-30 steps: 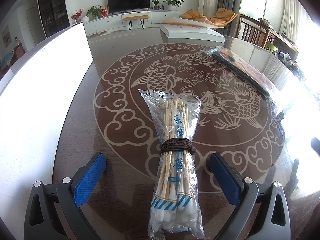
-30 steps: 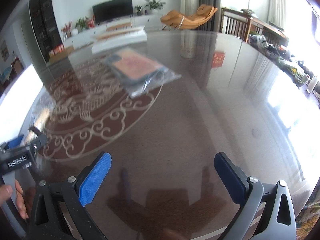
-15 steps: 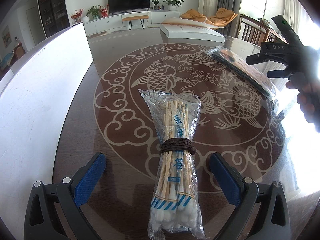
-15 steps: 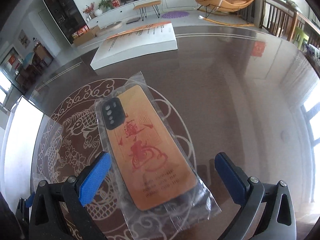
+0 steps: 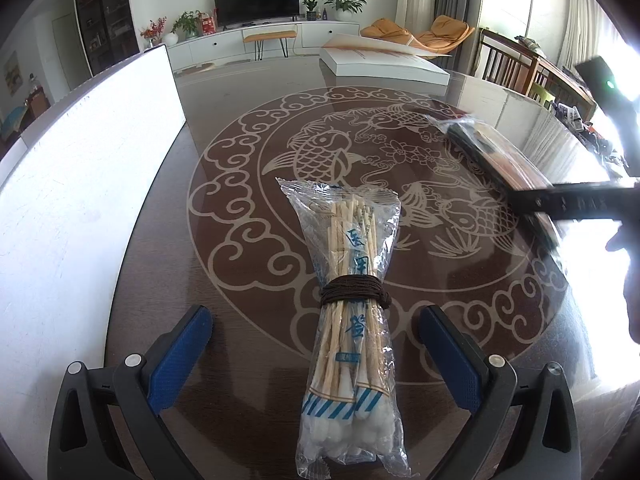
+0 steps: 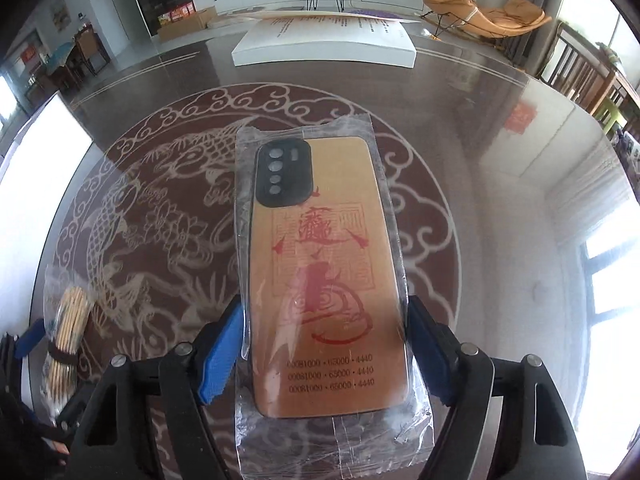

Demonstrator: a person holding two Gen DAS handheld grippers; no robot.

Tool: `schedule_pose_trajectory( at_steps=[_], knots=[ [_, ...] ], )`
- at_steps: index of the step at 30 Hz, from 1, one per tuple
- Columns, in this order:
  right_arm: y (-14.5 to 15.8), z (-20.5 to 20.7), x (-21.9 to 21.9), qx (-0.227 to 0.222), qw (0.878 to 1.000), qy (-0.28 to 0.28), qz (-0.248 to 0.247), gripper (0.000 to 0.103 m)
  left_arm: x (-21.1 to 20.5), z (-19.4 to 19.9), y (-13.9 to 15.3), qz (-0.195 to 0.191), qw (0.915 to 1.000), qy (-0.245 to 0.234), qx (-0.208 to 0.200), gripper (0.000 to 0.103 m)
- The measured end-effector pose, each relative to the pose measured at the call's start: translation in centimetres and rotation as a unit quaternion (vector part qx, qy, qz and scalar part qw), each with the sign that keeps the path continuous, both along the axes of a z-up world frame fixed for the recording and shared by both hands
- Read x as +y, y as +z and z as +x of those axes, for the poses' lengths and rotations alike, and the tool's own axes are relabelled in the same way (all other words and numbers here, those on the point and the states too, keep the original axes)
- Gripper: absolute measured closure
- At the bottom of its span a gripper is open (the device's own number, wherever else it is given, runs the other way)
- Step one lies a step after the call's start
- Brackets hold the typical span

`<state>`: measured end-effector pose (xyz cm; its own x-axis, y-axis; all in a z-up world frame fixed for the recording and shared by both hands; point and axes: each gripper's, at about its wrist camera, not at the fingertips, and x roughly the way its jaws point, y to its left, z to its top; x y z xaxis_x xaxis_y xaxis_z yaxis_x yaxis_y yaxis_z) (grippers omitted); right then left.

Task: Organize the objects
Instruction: 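Grasp the bagged orange phone case with the right tool while the left tool holds the swabs, then carry the swabs and phone case to the bin and open both tools to drop them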

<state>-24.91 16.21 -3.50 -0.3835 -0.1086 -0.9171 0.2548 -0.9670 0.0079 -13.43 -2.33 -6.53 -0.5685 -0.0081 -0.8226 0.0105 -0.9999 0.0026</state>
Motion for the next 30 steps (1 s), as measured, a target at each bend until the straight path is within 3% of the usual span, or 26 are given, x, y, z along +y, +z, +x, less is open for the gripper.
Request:
schedule_pose_trajectory(
  at_steps=[5,8,13,17,18,19,20,25,30],
  knots=[
    [0.1,10.8,1.6,0.038,0.999,-0.019,-0.003,0.026,0.0,0.0,0.0,0.0,1.0,0.0,0.0,0.0],
    [0.3,14.4,2.1,0.037,0.999,-0.034,-0.004,0.026,0.0,0.0,0.0,0.0,1.0,0.0,0.0,0.0],
    [0.2,14.4,2.0,0.001,0.999,-0.032,0.005,0.014,0.1,-0.1,0.1,-0.001,1.0,-0.004,-0.005,0.0],
    [0.2,12.5,1.6,-0.026,0.999,-0.027,0.005,0.009,0.2,-0.8,0.2,-0.002,0.9988,-0.033,-0.035,0.002],
    [0.5,12.3,1.6,-0.023,0.999,-0.024,0.002,0.017,0.3,-0.6,0.5,-0.002,0.9989,-0.042,-0.023,0.013],
    [0.8,12.2,1.6,-0.015,1.0,-0.022,0.008,0.027,0.3,-0.3,0.9,-0.004,0.9989,-0.047,-0.005,0.048],
    [1.1,12.2,1.9,-0.018,1.0,-0.023,0.002,0.027,0.3,-0.2,1.2,0.002,0.9985,-0.054,-0.003,0.075],
    [3.0,14.5,3.8,-0.018,0.996,-0.052,-0.066,0.027,-1.3,1.9,2.6,0.069,0.9967,-0.04,0.014,0.075],
    [7.6,16.5,3.9,0.01,0.989,-0.06,-0.135,0.027,-3.4,6.7,7.8,0.155,0.9857,-0.033,0.058,0.075]
  ],
)
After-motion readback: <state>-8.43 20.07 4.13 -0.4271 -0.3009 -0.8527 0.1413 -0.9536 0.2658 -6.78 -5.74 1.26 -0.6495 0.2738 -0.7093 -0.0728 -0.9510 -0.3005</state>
